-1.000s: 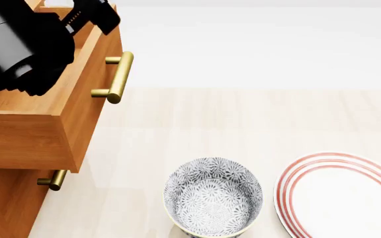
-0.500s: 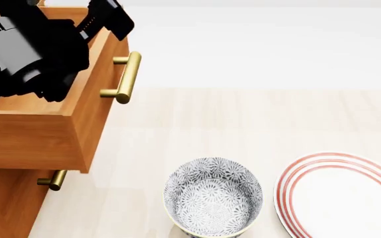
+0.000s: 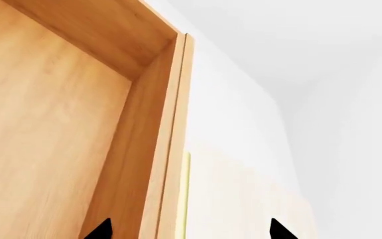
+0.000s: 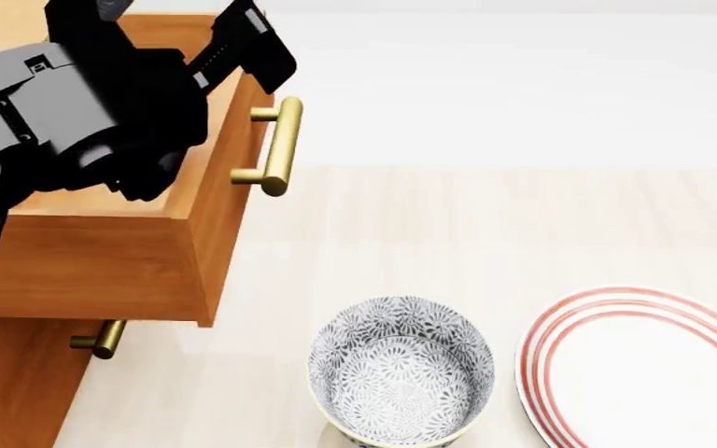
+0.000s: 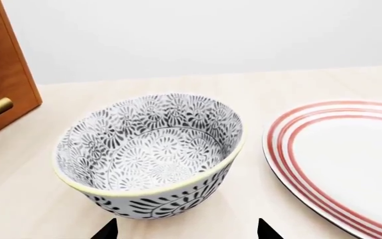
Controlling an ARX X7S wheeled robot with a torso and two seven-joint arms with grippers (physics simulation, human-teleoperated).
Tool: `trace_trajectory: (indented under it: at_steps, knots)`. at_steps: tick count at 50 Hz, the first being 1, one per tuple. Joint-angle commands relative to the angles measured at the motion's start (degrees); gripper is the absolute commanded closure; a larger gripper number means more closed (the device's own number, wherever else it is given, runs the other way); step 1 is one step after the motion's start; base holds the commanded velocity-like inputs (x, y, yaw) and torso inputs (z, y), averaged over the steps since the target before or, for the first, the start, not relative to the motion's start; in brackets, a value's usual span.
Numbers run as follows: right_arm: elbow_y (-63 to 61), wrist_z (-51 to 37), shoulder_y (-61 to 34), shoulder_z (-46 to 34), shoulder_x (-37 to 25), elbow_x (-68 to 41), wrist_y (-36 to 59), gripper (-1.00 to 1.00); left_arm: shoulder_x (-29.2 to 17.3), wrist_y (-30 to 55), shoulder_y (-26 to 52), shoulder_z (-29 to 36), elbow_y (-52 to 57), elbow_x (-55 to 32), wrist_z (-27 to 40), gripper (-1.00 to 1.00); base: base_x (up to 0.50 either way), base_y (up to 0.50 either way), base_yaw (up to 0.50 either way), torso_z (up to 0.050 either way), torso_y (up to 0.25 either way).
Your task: Open the top drawer of the cabinet.
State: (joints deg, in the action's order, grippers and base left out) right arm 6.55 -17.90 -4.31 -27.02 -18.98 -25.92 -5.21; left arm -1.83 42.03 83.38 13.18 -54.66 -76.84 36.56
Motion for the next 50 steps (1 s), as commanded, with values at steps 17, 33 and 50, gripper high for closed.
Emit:
trace_trajectory:
  at_steps: [17, 33, 50]
  knots:
    - [0.16, 1.47, -0.07, 0.86, 0.80, 1.18, -0.56, -1.00, 1.46, -5.11, 0.82, 11.20, 0.35, -14.79, -1.12, -1.00, 0.00, 0.00, 0.00, 0.000, 0.000]
    - [0.65, 1.55, -0.35, 0.91, 0.76, 0.74, -0.67, -1.00, 1.59, -7.60, 2.03, 18.08, 0.66, -22.08, -1.42, -1.00, 0.00, 0.00, 0.00, 0.000, 0.000]
    - [0.10, 1.33, -0.43, 0.98, 0.41, 0.15, -0.35, -1.00, 1.63, -11.13, 3.39, 28.44, 2.47, -32.11, -2.80, -1.00, 0.00, 0.00, 0.00, 0.000, 0.000]
